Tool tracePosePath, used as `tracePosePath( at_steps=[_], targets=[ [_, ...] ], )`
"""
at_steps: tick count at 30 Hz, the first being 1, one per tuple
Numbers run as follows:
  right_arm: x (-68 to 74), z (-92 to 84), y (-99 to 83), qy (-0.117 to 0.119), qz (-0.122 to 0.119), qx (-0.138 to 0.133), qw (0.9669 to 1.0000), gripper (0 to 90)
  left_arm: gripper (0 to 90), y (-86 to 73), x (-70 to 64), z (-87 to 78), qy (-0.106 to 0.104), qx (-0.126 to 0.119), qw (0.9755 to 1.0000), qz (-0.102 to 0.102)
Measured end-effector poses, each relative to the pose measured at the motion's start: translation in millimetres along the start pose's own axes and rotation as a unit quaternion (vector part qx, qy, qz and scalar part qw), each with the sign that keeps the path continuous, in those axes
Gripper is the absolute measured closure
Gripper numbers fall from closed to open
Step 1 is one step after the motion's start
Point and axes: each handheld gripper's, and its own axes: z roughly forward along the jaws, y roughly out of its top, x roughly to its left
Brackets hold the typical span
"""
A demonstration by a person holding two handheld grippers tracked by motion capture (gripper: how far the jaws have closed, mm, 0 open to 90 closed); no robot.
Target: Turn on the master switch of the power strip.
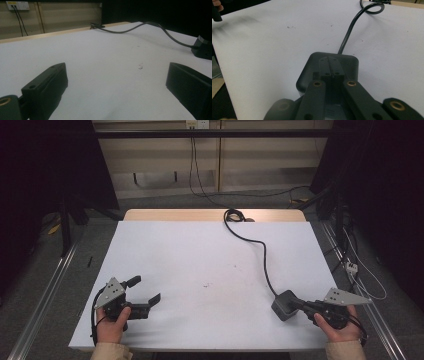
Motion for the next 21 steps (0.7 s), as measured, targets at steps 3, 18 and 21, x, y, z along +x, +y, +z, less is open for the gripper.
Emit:
tracePosePath(
  at_steps=[3, 18, 21],
  targets=[
    [-0.3, -0.1, -0.3, 0.000, 0.002, -0.001, 1.0000, 90.0, 3.5, 0.0, 0.0, -0.1, 0.000, 0.000, 1.0000, 0.000],
    [0.0, 0.0, -0.7, -0.002, 0.003, -0.001, 1.0000, 90.0, 3.5, 0.4, -0.1, -0.2, 0.001, 0.001, 1.0000, 0.004],
    [-0.3, 0.1, -0.9, -0.001, 0.004, -0.002, 1.0000, 90.0, 3.5, 0.3, -0.2, 0.0, 0.000, 0.001, 1.0000, 0.004]
  ],
)
